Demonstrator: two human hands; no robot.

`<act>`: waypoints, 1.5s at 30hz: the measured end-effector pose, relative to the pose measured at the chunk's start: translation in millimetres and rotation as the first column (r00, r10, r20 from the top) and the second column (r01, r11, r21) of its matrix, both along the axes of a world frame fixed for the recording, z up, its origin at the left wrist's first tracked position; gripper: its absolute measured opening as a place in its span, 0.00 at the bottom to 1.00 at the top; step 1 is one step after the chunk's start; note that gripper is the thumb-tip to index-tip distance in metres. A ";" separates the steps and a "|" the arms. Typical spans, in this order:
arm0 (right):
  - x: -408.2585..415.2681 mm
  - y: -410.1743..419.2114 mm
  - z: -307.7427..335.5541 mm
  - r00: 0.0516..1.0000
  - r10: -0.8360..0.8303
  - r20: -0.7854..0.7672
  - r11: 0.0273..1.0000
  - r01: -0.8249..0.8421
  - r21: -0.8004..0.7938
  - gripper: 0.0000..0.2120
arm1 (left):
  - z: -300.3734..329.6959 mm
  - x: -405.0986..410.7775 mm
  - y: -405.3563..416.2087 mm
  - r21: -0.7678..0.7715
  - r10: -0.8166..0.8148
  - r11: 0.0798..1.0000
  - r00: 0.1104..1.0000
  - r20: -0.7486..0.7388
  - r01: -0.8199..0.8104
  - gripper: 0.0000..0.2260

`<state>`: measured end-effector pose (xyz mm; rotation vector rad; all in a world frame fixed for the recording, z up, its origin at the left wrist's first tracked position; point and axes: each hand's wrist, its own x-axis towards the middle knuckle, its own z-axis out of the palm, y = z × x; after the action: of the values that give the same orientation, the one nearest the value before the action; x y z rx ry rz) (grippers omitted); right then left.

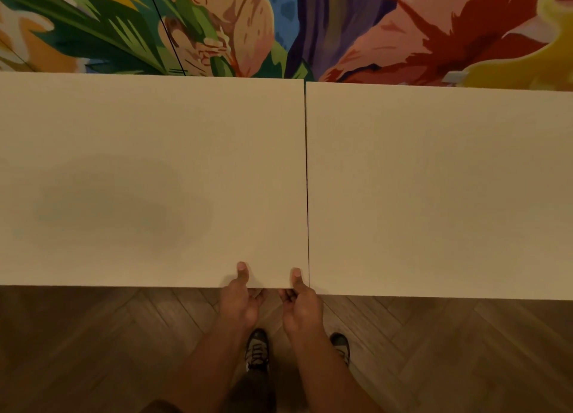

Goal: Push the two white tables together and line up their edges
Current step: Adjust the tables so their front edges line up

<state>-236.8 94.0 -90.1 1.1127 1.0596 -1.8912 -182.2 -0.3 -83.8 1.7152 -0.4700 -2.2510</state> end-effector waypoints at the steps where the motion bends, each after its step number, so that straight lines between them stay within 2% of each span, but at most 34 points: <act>1: 0.5 1.3 0.2 1.000 0.005 0.002 1.000 -0.005 -0.007 0.12 | -0.3 1.1 0.4 -0.002 -0.015 1.000 1.000 0.007 0.015 0.21; 6: 6.5 8.4 -3.2 1.000 0.023 -0.012 1.000 -0.024 -0.002 0.18 | -6.2 13.6 3.0 0.014 -0.034 0.999 0.999 0.016 0.034 0.23; 17: 3.5 6.9 -2.2 1.000 0.007 -0.024 1.000 -0.007 0.020 0.21 | -8.0 8.9 1.9 0.016 -0.036 0.999 0.998 0.047 0.035 0.18; 35: 4.1 8.4 -2.2 0.999 0.029 -0.040 0.999 -0.029 0.015 0.20 | -8.8 13.2 2.5 0.007 -0.048 0.999 0.999 0.009 0.048 0.20; 41: 2.7 15.6 2.7 0.998 0.055 -0.016 0.998 -0.056 -0.018 0.17 | -11.1 16.0 7.4 -0.013 -0.016 1.000 1.000 -0.015 0.016 0.17; 45: -9.5 31.9 5.3 0.999 0.025 -0.041 0.998 -0.027 -0.059 0.15 | -12.0 16.9 14.2 0.003 0.034 0.999 0.995 -0.098 -0.034 0.23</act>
<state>-246.3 125.9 -84.8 1.0261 1.0283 -1.9193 -165.3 13.9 -95.8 1.5928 -0.4141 -2.2988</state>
